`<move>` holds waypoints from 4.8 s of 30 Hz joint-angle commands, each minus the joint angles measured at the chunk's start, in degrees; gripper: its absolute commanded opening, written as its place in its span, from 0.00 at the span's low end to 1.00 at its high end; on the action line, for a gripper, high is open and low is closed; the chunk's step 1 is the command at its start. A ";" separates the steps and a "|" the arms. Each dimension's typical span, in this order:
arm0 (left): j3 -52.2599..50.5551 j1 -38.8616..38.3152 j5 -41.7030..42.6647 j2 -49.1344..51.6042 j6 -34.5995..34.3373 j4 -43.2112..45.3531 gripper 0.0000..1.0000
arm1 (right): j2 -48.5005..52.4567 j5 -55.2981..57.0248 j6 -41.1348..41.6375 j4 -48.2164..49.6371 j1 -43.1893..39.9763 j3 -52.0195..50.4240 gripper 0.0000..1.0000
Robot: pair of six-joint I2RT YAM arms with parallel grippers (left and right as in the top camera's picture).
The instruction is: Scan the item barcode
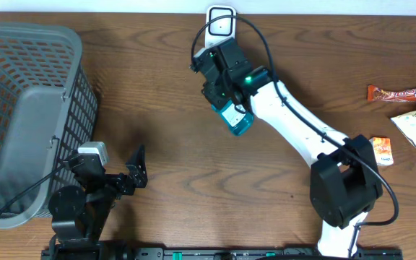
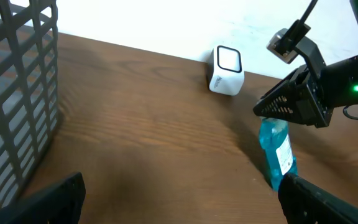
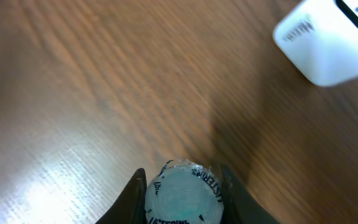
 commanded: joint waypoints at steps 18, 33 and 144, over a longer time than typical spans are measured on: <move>-0.04 -0.13 0.52 -0.09 -0.13 0.07 0.99 | -3.76 0.22 5.90 2.69 -0.90 1.86 0.19; -0.04 -0.13 0.52 -0.09 -0.13 0.07 0.99 | -3.87 0.24 8.94 7.17 -1.33 1.90 0.22; -0.04 -0.13 0.52 -0.09 -0.13 0.07 0.99 | 11.06 -32.81 -21.29 19.39 -9.92 1.90 0.60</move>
